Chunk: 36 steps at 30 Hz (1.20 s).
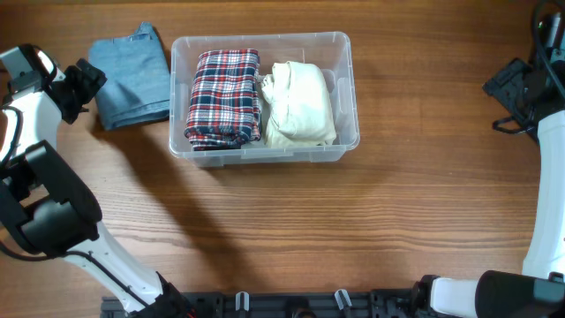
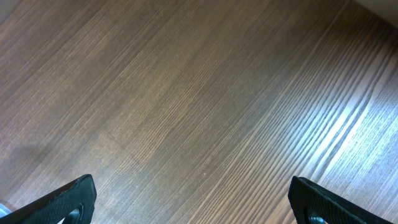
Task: Pack container
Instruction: 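Move the left gripper to the blue denim shorts and grasp them, then lift the denim shorts and carry them into the bin's right side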
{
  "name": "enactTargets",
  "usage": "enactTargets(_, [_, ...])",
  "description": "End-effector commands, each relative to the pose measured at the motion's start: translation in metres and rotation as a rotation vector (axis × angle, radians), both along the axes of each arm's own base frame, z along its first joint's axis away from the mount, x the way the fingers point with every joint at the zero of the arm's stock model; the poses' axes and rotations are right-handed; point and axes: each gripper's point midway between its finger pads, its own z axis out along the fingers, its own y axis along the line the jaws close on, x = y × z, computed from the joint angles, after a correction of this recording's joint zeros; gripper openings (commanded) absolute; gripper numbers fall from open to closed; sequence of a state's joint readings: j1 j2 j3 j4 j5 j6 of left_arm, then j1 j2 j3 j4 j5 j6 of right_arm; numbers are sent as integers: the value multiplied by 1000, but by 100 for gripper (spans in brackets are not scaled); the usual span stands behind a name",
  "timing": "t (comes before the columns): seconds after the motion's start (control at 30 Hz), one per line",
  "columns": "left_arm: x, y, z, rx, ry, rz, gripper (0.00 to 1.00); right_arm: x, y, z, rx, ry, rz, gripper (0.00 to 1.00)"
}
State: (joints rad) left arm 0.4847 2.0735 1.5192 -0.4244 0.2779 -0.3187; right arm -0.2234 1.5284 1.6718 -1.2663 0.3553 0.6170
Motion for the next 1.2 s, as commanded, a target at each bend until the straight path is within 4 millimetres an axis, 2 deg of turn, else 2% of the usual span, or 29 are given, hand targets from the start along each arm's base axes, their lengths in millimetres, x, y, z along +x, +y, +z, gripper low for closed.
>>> enactTargets(0.0, [5,-3,-19,-19,1,-40,93,2,-1,-4,9,3,-12,100])
enactTargets(0.2, [6,-11,-53,-80,26,-64,96,2,-1,-4,9,3,-12,100])
enactTargets(0.33, [11,-17,-51,-106,-2,-88,95,2,-1,-4,9,3,-12,100])
enactTargets(0.4, [13,-21,-48,-127,-20,-105,91,2,-1,-4,9,3,-12,100])
enactTargets(0.6, [9,-30,-52,-144,11,-115,63,2,-1,-4,9,3,-12,100])
enactTargets(0.67, [8,-32,-53,-149,18,-116,50,2,-1,-4,9,3,-12,100])
enactTargets(0.8, [4,-34,-55,-159,35,-115,4,2,-1,-4,9,3,-12,100])
enactTargets(0.87, [5,-37,-52,-179,24,-127,4,2,-1,-4,9,3,-12,100])
enactTargets(0.93, [9,-44,-40,-224,-24,-159,4,2,-1,-4,9,3,-12,100])
enactTargets(1.03, [17,-41,6,-225,-143,-186,4,2,-1,-4,9,3,-12,100])
enactTargets(1.07, [19,-38,26,-215,-188,-189,4,2,-1,-4,9,3,-12,100])
enactTargets(1.1, [19,-33,64,-207,-267,-183,4,2,-1,-4,9,3,-12,100])
enactTargets(1.17, [17,-35,123,-186,-394,-217,4,2,-1,-4,9,3,-12,100])
